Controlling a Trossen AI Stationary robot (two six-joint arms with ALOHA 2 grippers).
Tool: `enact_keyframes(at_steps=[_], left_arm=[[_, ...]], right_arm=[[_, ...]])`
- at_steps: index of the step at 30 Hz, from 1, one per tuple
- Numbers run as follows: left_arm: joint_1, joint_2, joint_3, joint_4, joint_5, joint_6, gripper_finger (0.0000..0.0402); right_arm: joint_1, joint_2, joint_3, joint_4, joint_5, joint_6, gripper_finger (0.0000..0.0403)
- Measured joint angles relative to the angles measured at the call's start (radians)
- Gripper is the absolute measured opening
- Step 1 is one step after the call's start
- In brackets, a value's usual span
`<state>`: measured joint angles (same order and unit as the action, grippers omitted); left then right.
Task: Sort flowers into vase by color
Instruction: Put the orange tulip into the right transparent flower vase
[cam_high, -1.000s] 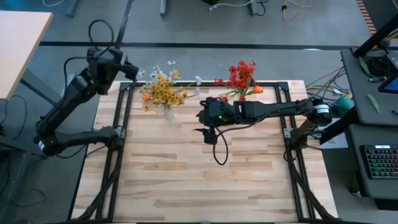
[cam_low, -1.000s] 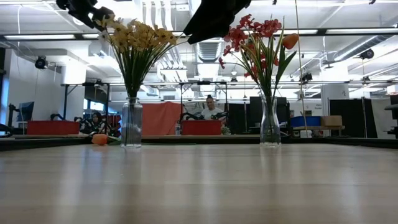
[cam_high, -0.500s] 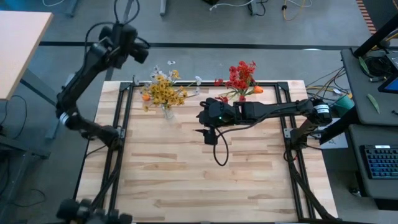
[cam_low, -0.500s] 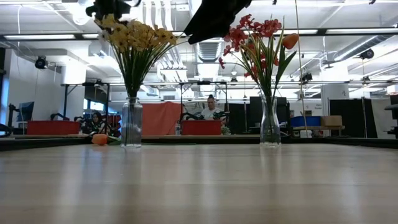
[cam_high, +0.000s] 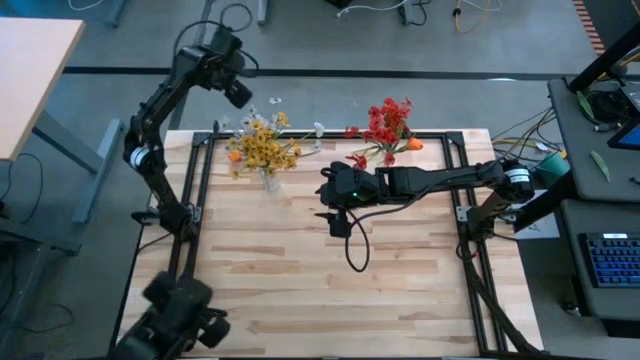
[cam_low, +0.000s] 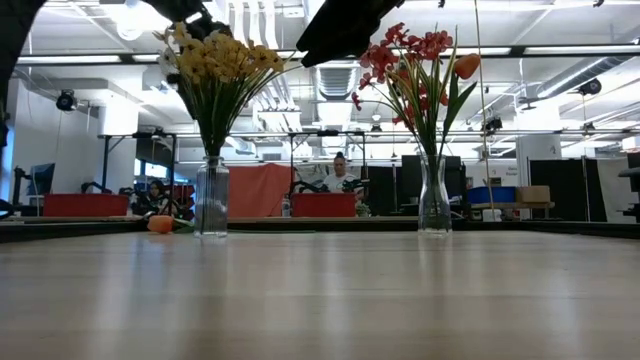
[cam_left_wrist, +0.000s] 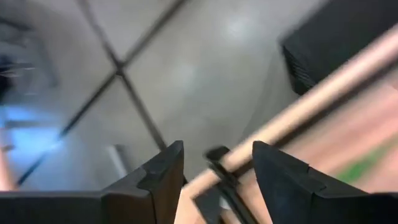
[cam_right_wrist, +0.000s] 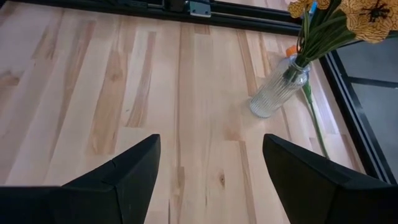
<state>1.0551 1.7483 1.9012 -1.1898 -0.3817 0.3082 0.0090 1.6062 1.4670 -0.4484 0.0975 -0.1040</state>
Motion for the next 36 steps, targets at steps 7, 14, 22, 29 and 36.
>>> enact_keyframes(at_steps=[7,14,22,29,36], left_arm=[[-0.001,0.054,-0.049,-0.095,0.198,0.079,0.0155],[0.001,0.082,-0.179,-0.096,0.28,0.152,0.012],[-0.033,0.084,-0.376,0.018,0.362,0.247,0.0088],[-0.074,0.083,-0.507,0.142,0.43,0.308,0.0079],[-0.096,0.083,-0.619,0.237,0.42,0.36,0.0078]], right_arm=[[0.0,0.0,0.0,0.0,0.0,0.009,0.0274],[0.0,0.0,0.0,0.001,0.0,0.019,0.0274],[0.0,0.0,0.0,0.015,0.0,0.025,0.0274],[0.0,0.0,0.0,0.017,0.0,0.024,0.0274],[0.0,0.0,0.0,0.019,0.0,0.022,0.0274]])
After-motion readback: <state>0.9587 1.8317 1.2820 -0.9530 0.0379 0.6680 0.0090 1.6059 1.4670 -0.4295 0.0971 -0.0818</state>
